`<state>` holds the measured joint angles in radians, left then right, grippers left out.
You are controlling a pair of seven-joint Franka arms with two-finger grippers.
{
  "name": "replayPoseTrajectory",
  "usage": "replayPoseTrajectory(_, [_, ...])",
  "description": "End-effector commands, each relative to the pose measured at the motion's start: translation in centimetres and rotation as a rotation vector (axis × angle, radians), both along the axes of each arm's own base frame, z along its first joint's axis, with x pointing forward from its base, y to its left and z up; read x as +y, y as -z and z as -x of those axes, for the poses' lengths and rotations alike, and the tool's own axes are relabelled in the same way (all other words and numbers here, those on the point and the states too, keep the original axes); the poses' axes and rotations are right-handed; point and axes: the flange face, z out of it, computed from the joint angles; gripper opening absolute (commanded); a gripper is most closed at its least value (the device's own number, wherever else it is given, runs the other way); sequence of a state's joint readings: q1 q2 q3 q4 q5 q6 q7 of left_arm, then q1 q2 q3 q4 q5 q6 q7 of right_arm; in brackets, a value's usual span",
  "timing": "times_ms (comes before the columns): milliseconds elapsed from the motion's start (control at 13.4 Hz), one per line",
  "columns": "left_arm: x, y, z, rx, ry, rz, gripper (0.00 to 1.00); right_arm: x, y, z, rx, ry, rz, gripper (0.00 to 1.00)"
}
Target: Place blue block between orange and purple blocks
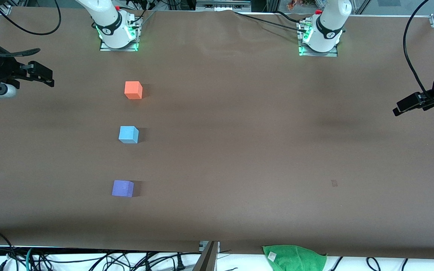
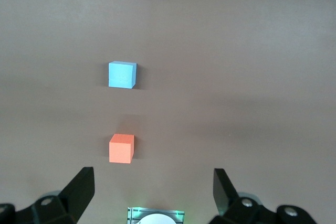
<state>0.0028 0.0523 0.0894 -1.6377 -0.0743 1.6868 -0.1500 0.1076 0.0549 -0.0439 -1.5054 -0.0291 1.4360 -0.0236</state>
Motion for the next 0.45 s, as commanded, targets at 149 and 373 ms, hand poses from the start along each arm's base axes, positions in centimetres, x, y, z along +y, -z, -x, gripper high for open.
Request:
replayPoseTrajectory(149, [0.03,-0.43,-0.42,-0.01,-0.009,0.022,1.0,-0.42,-0.34,0.01,-0.01,-0.005,0.013,1.0])
replayPoseTrajectory(373, [0.12,-0.27,-0.44,-0.007,-0.01,0.022,1.0,-0.59,-0.26,-0.04,-0.008,0.0,0.013,1.0])
